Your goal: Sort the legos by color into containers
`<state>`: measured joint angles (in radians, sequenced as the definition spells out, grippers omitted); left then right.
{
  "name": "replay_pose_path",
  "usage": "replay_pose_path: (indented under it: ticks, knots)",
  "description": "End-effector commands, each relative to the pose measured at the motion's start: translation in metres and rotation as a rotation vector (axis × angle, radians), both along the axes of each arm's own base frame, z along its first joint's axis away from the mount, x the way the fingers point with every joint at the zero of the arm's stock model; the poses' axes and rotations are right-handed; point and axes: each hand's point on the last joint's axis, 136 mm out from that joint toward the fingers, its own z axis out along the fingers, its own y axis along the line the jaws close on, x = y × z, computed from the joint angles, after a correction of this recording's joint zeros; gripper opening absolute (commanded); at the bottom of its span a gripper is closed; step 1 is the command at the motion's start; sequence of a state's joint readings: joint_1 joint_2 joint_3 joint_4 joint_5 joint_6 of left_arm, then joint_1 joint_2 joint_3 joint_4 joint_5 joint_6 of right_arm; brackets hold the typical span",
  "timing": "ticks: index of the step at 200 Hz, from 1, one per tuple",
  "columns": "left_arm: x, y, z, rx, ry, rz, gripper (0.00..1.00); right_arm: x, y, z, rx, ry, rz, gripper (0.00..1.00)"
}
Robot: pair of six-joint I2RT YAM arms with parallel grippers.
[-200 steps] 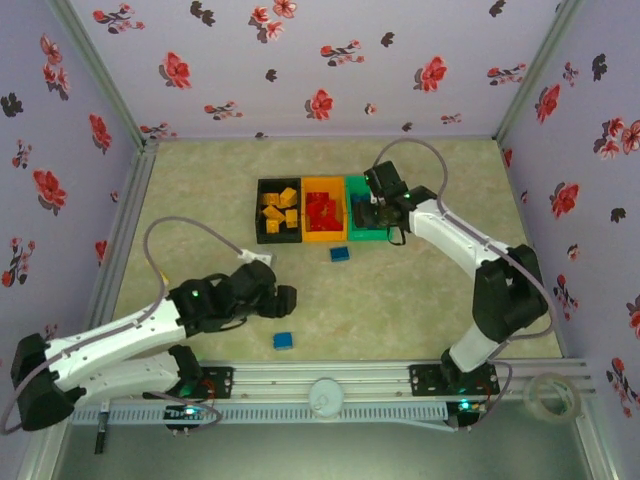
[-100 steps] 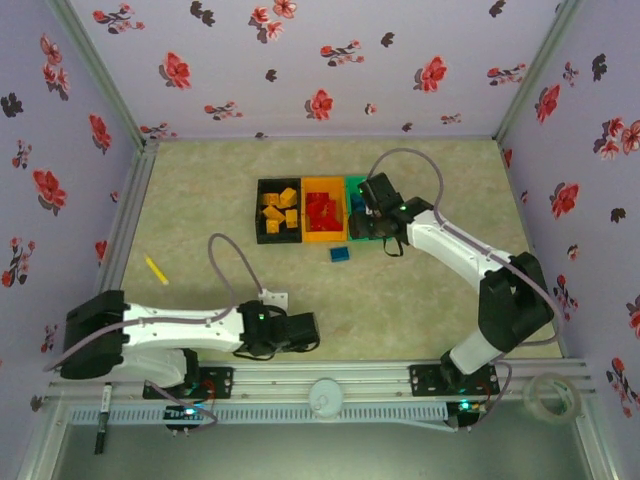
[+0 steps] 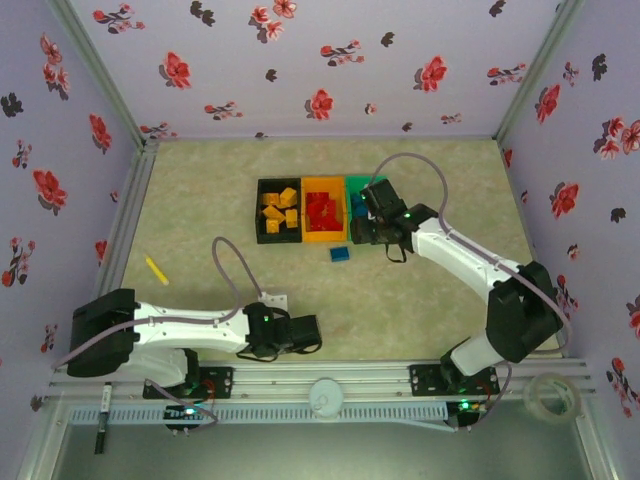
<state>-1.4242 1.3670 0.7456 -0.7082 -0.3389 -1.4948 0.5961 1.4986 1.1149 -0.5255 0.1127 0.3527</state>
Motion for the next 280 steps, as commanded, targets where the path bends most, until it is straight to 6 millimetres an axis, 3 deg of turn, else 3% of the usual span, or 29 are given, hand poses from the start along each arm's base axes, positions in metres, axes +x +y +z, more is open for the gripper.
replay_pose_path:
  ticks: [1, 72, 108, 154, 198, 280]
  knots:
    - [-0.001, 0.002, -0.005, 0.016, 0.003, 0.009, 0.65, -0.002, -0.005, 0.005, 0.003, -0.021, -0.033, 0.6]
    - [-0.003, 0.005, -0.015, 0.057, 0.013, 0.007, 0.57, -0.009, -0.009, 0.006, 0.005, -0.022, -0.04, 0.59]
    - [-0.001, 0.006, -0.017, 0.076, 0.013, 0.0, 0.44, -0.014, -0.013, 0.007, 0.01, -0.025, -0.051, 0.58]
    - [0.015, 0.002, -0.003, 0.077, -0.03, -0.022, 0.37, -0.022, -0.022, 0.008, 0.007, -0.036, -0.072, 0.58]
    - [0.063, -0.006, 0.044, 0.09, -0.136, -0.08, 0.36, -0.029, -0.035, 0.008, -0.001, -0.055, -0.104, 0.58]
    - [0.189, -0.048, 0.176, 0.071, -0.419, -0.193, 0.35, -0.048, -0.062, 0.018, 0.0, -0.085, -0.16, 0.59]
